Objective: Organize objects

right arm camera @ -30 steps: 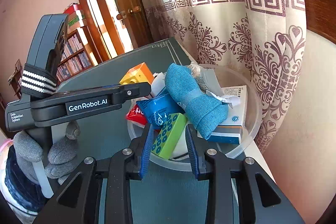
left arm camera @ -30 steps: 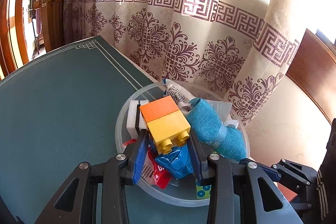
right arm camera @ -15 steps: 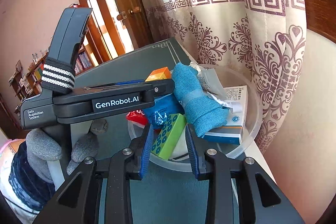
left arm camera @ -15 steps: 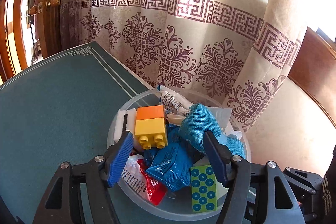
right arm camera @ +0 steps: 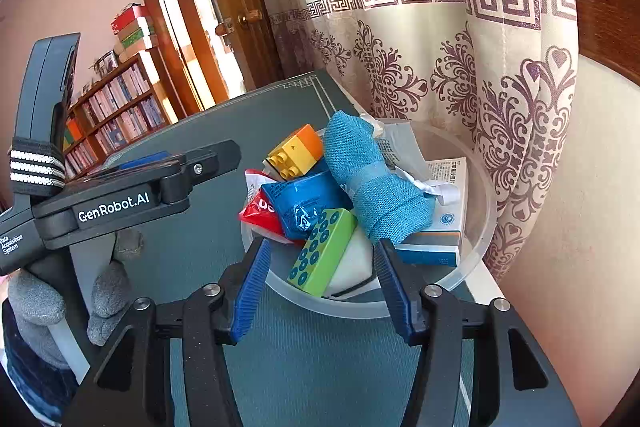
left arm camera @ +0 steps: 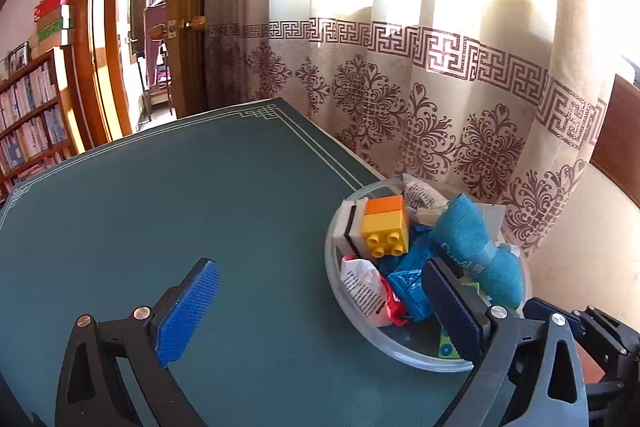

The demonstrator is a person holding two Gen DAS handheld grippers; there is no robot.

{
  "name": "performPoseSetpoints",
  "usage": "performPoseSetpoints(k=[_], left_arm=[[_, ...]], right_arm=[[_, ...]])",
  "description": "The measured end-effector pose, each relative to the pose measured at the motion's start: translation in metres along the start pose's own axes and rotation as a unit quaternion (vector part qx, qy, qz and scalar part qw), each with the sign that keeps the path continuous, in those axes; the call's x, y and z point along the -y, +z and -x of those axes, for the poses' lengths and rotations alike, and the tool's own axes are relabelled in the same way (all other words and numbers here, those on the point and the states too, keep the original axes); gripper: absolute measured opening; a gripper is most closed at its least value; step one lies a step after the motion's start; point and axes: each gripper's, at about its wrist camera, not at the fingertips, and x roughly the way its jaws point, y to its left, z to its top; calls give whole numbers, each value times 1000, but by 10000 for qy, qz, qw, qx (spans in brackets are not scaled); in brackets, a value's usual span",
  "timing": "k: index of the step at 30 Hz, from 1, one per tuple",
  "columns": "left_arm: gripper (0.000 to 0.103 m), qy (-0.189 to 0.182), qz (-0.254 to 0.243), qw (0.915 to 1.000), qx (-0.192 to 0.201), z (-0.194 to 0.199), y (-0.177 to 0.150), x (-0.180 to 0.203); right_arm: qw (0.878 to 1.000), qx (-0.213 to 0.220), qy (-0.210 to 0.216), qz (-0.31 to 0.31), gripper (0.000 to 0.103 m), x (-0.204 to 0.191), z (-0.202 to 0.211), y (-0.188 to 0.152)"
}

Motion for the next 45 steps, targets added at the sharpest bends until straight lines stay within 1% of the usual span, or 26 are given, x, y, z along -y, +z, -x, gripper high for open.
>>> performPoseSetpoints(k=[2,4,8,11,13,16,20,26,32,40,45], left_arm=[[103,163,72,9998,-35,5,-7,-4],[103,210,101,9997,-9,11,-14,-6],[103,373,-50,9991,175,23,-22,0],[103,294,-104,9992,239,28,-24,4],[103,236,-119,9993,266,30,-24,7],[103,228,-183,9991,293,31,-27,11],[103,203,-288,9991,239,27,-32,16],[103,197,-265,9993,148,22,-37,16],[103,181,-267,9993,201,24,-38,15],[103,125,-233,9996,64,17,-40,15],[103,93,-278,9996,50,16,-42,18]], right_arm=[[10000,-10,-73,-14,74,-1,3,-4],[9998,-37,-184,-52,78,0,5,-8],[9988,-97,-444,-192,83,4,7,-14],[9978,-3,-621,-212,90,6,8,-15],[9970,68,-749,-181,92,8,6,-16],[9959,96,-894,-138,92,11,2,-17],[9952,141,-969,-87,92,12,-1,-17],[9936,169,-1113,-37,92,15,-1,-17],[9937,150,-1110,-50,92,17,-3,-17],[9938,-47,-1108,-46,92,18,-10,-19],[9941,-45,-1083,-30,92,18,-9,-19]])
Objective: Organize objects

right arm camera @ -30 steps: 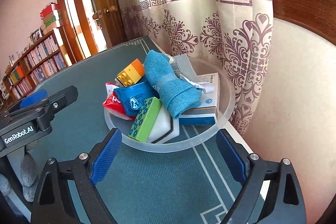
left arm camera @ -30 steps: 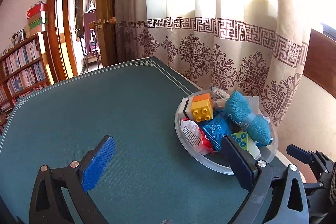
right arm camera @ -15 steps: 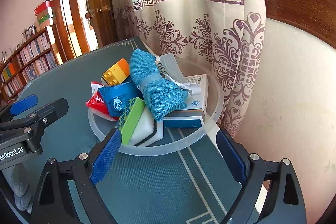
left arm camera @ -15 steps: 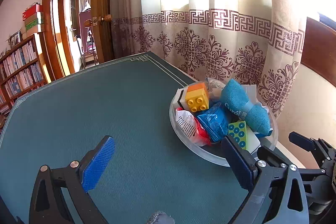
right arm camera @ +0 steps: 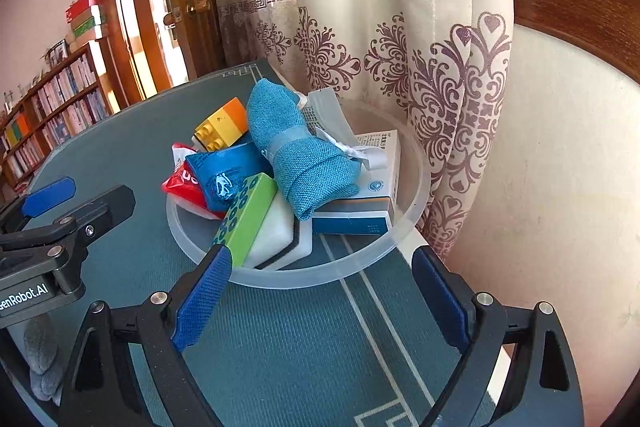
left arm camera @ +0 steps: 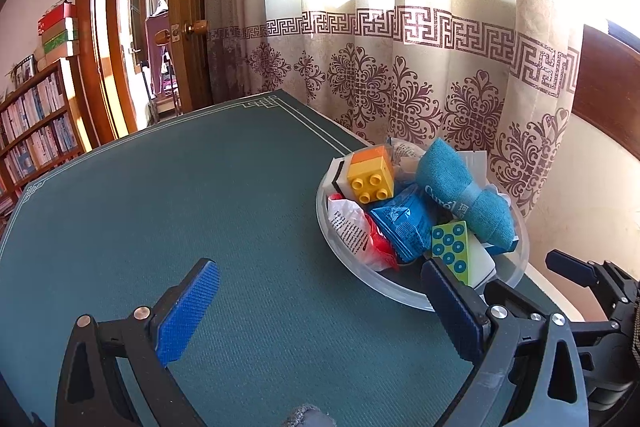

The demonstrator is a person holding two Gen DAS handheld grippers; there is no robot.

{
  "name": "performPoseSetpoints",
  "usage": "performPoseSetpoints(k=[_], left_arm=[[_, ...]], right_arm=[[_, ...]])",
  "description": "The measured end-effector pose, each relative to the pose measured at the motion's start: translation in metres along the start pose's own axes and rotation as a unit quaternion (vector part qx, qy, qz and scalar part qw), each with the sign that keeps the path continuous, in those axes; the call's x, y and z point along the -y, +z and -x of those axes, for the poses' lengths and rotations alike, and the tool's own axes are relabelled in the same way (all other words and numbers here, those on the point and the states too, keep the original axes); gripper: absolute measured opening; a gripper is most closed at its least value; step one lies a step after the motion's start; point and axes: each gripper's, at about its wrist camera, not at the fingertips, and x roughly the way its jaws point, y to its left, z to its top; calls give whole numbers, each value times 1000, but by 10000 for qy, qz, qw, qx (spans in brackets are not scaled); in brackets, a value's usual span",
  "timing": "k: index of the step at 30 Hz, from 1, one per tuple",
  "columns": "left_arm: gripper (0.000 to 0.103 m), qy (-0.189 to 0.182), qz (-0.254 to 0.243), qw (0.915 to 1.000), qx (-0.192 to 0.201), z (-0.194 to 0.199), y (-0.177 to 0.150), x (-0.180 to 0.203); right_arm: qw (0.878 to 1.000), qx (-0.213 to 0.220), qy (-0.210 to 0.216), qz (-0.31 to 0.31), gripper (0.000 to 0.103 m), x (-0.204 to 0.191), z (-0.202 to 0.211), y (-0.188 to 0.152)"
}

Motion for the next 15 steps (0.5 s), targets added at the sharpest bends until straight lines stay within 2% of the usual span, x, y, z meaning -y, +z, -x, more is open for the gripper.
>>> performPoseSetpoints(k=[15], left_arm=[[103,-75,51,9999,-64,-1,-1,-1]], right_arm=[[10000,-96,-15,-1,92,0,-5,-2]])
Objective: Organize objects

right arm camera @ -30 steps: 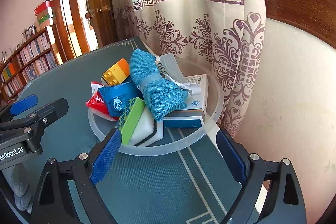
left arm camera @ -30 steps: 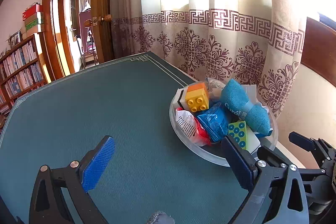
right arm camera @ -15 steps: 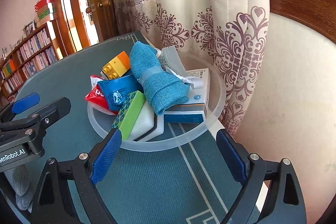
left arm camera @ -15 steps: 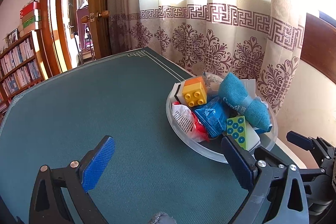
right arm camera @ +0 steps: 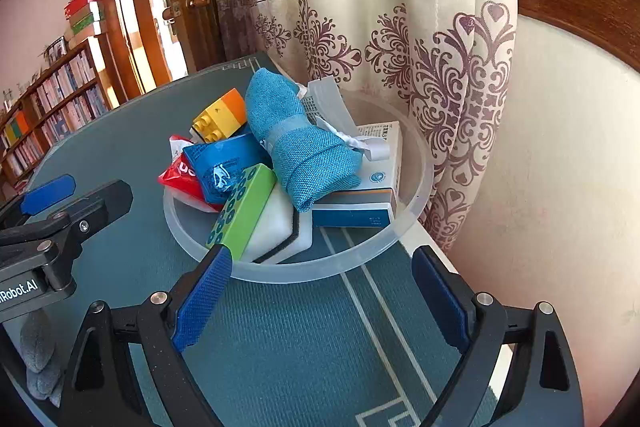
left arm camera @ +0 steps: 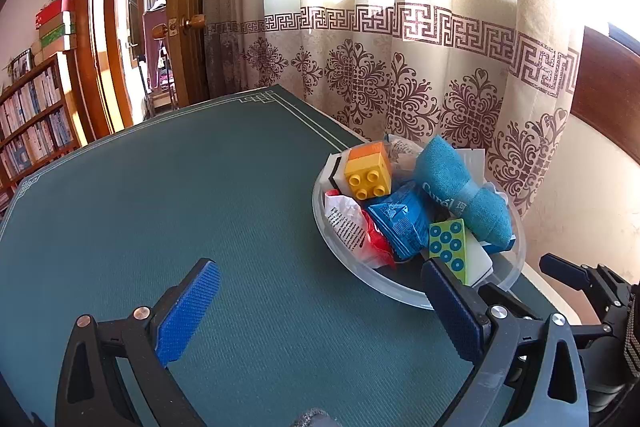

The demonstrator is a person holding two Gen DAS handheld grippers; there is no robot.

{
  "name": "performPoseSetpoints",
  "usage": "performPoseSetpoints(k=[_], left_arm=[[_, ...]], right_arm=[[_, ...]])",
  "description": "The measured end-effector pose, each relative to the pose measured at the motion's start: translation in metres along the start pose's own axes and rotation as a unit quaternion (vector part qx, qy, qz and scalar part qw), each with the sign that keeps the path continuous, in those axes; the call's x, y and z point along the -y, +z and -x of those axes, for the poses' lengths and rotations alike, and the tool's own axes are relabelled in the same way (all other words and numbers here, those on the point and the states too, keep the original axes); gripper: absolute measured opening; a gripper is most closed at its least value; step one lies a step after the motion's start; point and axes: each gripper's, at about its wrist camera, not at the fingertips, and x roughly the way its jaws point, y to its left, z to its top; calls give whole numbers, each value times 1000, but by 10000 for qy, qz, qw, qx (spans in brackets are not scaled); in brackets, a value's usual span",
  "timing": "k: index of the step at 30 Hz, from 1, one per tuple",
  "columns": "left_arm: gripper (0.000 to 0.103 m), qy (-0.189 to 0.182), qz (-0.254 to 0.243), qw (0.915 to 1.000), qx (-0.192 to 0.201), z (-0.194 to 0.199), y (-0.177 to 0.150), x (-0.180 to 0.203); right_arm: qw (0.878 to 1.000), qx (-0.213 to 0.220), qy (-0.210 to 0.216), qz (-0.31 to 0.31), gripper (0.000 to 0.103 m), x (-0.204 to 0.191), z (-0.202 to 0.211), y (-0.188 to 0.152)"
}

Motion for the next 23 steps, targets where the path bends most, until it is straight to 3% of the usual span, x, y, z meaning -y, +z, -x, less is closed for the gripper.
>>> performPoseSetpoints(k=[23], left_arm=[[103,53,-188,9998,48,1,1,7]], right_arm=[[9998,55,-9,199,92,-8,-1,-3]])
